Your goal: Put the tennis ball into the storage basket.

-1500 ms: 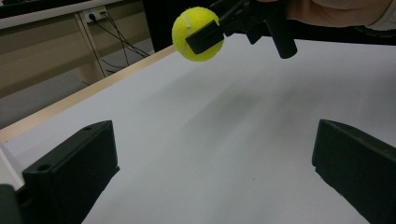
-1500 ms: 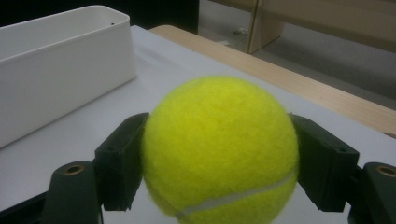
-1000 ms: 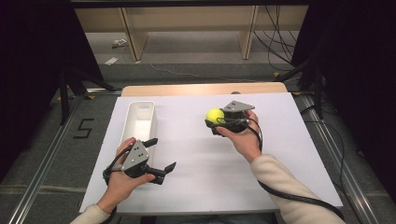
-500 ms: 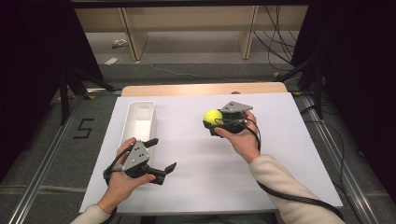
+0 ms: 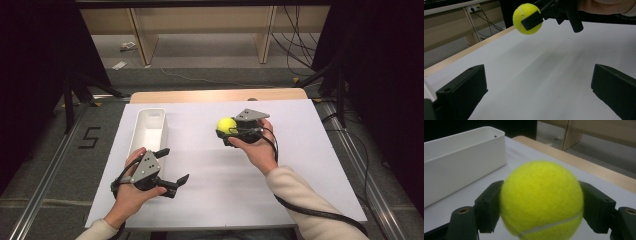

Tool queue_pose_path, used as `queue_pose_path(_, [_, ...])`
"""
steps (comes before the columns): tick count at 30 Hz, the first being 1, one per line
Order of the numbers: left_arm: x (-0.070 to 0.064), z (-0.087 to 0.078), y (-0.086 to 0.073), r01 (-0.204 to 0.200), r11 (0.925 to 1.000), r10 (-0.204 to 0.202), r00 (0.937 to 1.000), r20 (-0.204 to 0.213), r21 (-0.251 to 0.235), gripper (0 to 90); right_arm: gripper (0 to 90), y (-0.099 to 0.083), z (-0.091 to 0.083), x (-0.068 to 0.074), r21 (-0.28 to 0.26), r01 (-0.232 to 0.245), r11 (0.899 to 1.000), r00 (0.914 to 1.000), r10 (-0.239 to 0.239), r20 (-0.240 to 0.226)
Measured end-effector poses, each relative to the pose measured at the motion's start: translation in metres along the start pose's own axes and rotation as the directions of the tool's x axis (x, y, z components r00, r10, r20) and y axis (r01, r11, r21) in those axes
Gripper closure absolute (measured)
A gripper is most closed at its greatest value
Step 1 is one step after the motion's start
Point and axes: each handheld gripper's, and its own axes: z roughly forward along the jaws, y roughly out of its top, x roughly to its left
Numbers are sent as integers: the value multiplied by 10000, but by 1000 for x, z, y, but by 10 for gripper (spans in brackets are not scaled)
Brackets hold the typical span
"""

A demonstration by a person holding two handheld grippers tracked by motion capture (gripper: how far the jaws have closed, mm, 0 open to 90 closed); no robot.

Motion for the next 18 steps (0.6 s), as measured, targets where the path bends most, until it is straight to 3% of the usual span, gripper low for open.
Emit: queue_pose_path(18, [0, 0, 0, -6, 10000, 6, 10000, -21, 10, 0, 266, 2, 1, 4, -16, 22, 10000, 9999, -23, -148])
